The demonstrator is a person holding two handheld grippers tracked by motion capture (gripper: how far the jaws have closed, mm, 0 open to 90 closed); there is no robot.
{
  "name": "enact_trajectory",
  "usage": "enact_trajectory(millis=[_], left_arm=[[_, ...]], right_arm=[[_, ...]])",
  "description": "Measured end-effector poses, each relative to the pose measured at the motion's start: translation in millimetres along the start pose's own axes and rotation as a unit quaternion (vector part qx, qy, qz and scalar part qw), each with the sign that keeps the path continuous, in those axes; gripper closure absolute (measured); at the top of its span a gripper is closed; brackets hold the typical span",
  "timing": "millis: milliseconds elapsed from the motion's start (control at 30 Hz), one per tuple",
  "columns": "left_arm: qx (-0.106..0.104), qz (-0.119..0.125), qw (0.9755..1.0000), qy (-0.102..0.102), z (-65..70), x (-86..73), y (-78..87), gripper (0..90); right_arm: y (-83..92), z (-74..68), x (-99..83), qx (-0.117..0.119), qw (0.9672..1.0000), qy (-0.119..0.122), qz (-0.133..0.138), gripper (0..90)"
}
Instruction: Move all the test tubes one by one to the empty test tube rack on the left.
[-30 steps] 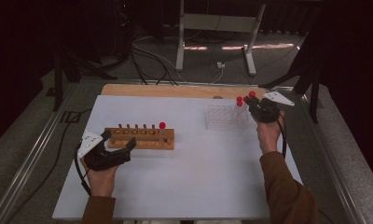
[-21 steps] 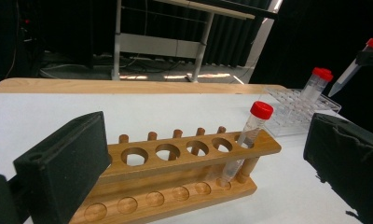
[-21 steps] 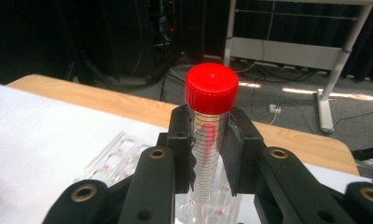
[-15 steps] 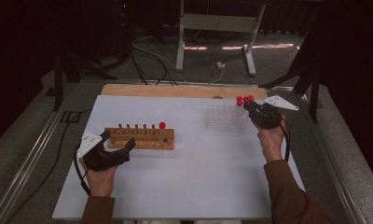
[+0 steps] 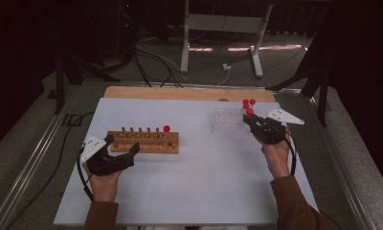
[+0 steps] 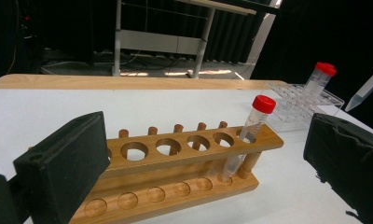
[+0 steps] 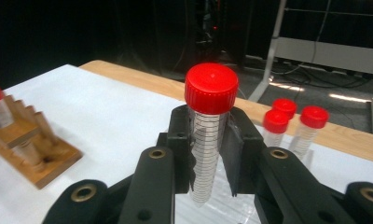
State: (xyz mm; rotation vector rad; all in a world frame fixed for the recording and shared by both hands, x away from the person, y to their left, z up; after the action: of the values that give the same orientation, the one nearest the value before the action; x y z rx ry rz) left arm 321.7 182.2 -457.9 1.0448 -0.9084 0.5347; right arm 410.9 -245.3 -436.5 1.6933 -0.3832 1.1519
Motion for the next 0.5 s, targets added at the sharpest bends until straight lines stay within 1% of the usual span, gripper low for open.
enact_trajectory(millis=[200,367,500], left_arm=[[-0.001,-0.001,1.0,-0.001,1.0,-0.1,-0.4,0.7],[-0.001,-0.003,1.0,-0.003,2.2,-0.6,-1.4,0.7],[-0.004,-0.003,1.0,-0.006,4.7,0.0,-1.5,0.7]], right_arm=[[2.2,-11.1,-8.1,0.016,0.9998,0.011,-0.001,74.4],[4.2,-18.4,-16.5,0.03,0.9995,0.013,-0.001,74.4],[4.2,-22.0,-18.5,0.034,0.9992,0.02,-0.005,74.4]])
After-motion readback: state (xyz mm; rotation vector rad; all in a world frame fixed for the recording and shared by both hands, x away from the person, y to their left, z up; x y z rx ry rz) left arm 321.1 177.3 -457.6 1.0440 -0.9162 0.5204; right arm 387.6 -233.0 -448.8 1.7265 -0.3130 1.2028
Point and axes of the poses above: each handheld gripper's, and its own axes: y roughly backward along the jaws, x roughly out of its top, z roughly to its right, the point moved 6 cm from there along -y, roughly forward along the jaws, and after that the axes turned 14 degrees about -z, right-handed, at the moved point
